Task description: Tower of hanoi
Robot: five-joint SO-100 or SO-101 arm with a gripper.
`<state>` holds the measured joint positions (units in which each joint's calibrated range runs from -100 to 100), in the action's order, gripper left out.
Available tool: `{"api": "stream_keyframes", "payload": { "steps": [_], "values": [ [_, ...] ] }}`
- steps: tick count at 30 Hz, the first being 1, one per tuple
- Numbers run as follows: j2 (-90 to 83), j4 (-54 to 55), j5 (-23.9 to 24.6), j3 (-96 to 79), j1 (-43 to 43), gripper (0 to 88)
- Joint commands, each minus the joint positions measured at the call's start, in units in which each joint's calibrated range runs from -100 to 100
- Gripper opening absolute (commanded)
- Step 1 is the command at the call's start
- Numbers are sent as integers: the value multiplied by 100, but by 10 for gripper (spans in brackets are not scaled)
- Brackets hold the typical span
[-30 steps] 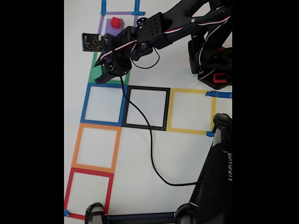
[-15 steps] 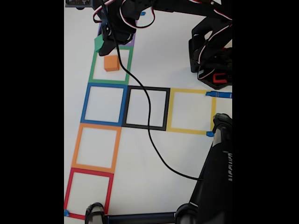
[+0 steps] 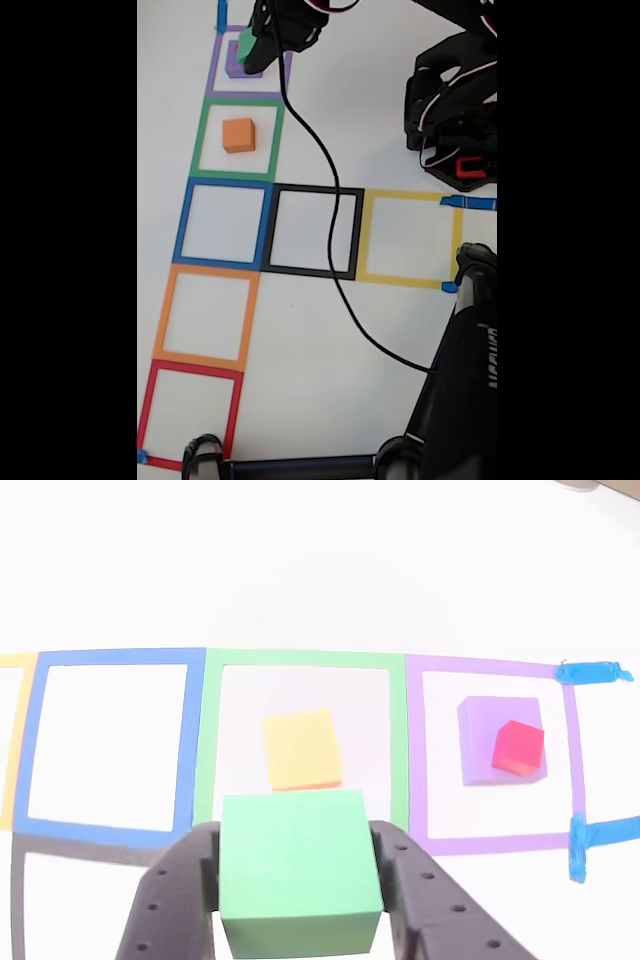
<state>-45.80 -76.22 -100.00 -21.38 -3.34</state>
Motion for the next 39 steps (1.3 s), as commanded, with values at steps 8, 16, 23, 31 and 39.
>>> {"api": "stream_keyframes", "payload": {
  "steps": [8, 16, 23, 31, 39],
  "values": [
    [482, 4869, 0, -3380, -472, 1],
    [1855, 7549, 0, -4153, -405, 1],
    [2541, 9355, 0, -4980, -242, 1],
    [3421, 10828, 0, -5507, -232, 1],
    [4132, 11525, 0, -5453, -280, 1]
  ]
}}
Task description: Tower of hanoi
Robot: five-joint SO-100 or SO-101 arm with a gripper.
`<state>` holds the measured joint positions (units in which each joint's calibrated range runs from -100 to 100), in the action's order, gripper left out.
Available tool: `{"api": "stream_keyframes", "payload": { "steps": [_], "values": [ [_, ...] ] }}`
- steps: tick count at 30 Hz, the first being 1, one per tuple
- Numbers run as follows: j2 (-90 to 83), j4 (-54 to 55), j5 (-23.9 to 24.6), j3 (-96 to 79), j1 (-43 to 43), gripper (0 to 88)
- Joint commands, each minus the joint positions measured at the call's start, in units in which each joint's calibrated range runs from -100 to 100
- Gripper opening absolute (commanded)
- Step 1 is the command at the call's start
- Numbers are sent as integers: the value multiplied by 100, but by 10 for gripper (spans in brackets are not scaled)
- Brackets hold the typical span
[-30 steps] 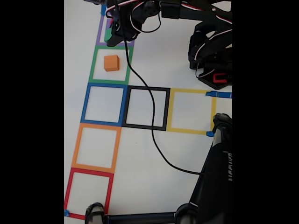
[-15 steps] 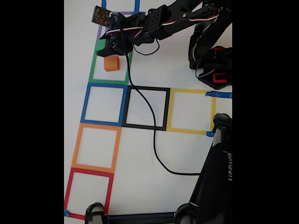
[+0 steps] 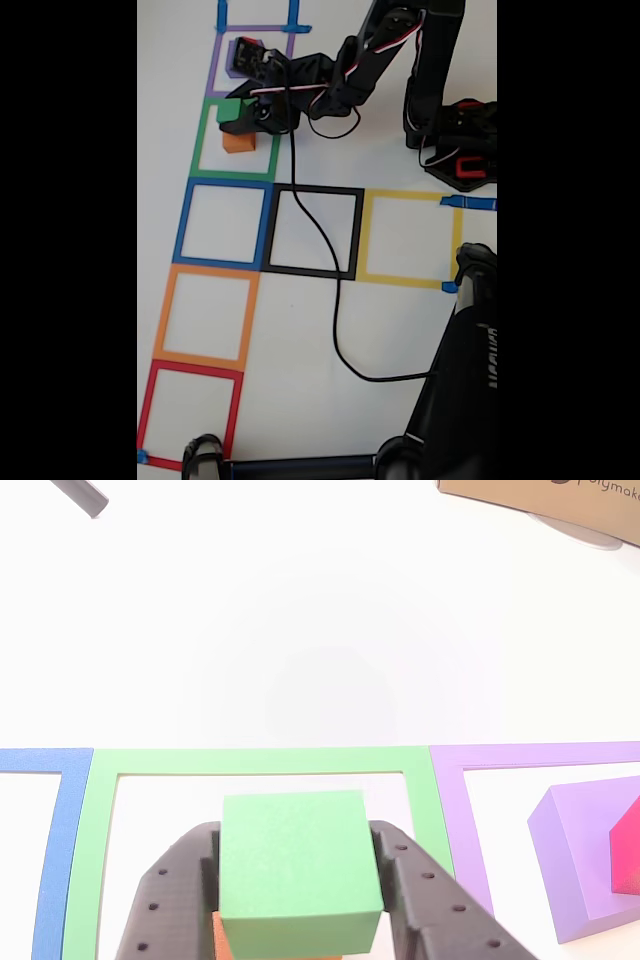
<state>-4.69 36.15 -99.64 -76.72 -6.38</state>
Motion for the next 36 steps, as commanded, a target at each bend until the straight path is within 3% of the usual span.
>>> {"api": "stream_keyframes", "payload": {
  "steps": [1, 36],
  "values": [
    [29, 320, -36, 53, 53, 1],
    [747, 959, -36, 344, 264, 2]
  ]
}}
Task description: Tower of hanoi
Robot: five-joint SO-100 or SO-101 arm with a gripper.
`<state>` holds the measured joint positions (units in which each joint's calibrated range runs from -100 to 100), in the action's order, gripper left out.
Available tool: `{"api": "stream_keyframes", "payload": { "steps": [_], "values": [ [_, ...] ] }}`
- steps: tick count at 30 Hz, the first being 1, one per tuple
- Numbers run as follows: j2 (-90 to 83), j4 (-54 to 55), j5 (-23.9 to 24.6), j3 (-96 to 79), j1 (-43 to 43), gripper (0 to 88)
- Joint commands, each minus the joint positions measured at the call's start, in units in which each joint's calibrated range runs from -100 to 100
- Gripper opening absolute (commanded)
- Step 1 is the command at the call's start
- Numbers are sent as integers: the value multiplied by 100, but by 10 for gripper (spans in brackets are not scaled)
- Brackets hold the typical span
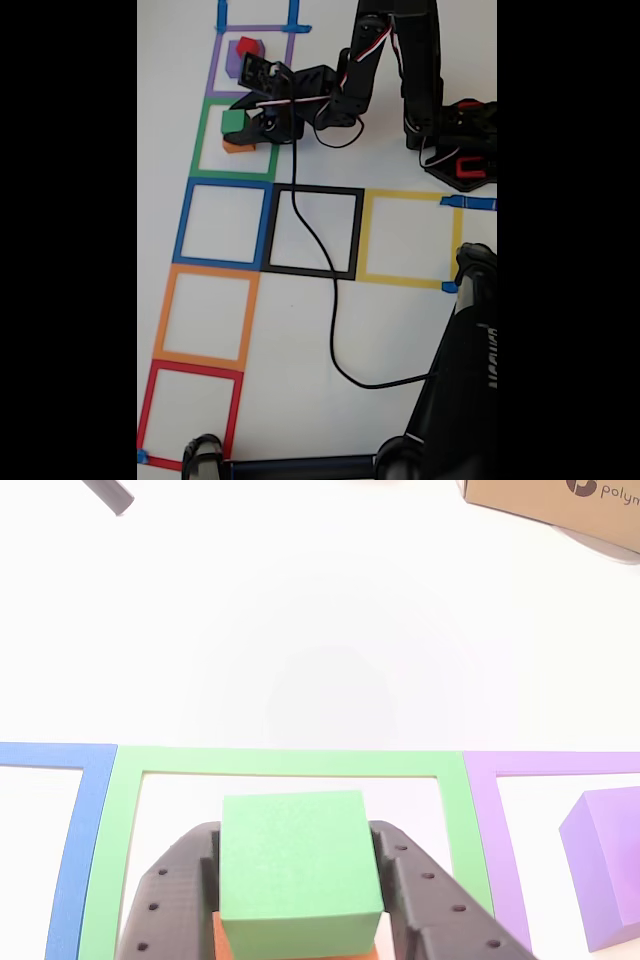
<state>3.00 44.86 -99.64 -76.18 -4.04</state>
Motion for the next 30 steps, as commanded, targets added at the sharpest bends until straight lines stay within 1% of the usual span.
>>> {"api": "stream_keyframes", "payload": {
  "steps": [1, 11, 17, 30],
  "values": [
    [-13, 73, -36, 328, 30, 2],
    [148, 81, -36, 228, 30, 6],
    [197, 81, -36, 228, 1, 46],
    [229, 162, -36, 146, -66, 98]
  ]
}}
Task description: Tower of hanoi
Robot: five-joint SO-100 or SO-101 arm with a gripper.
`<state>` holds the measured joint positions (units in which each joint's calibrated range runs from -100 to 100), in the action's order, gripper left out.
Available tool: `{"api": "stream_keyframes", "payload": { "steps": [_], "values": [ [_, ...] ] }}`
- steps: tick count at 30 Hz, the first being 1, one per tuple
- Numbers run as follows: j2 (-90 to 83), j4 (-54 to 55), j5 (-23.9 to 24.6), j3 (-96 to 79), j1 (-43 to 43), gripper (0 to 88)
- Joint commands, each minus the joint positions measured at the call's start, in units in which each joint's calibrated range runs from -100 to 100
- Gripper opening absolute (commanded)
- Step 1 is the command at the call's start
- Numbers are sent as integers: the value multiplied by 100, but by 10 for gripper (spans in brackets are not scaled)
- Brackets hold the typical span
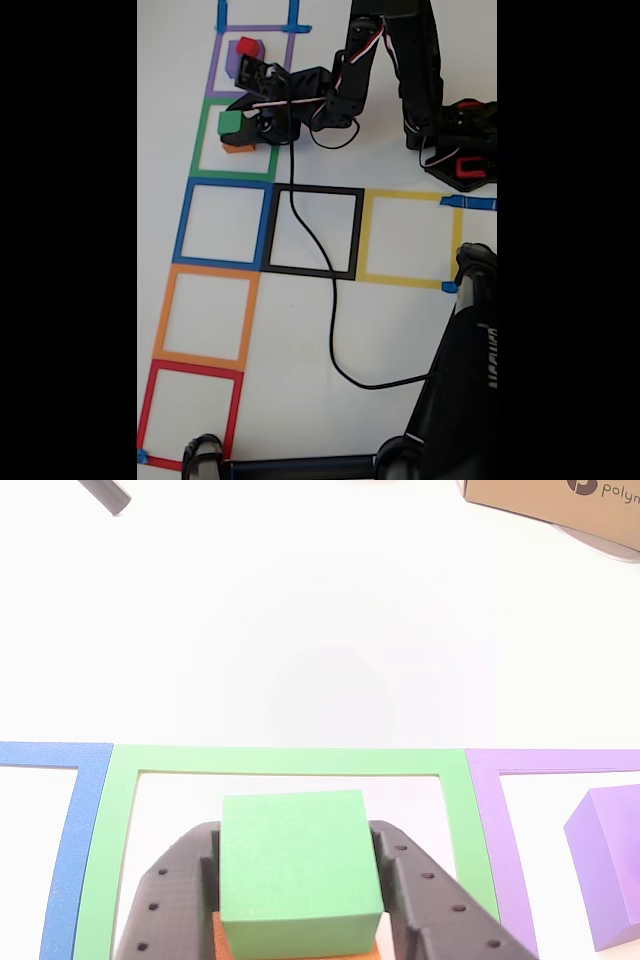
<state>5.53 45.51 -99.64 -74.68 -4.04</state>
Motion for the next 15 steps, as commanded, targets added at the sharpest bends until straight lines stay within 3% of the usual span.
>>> {"api": "stream_keyframes", "payload": {
  "steps": [1, 3, 15],
  "values": [
    [-24, 105, -36, -5, -66, 119],
    [-24, 121, -36, -5, -66, 188],
    [-145, 202, -36, 13, -9, 183]
  ]
}}
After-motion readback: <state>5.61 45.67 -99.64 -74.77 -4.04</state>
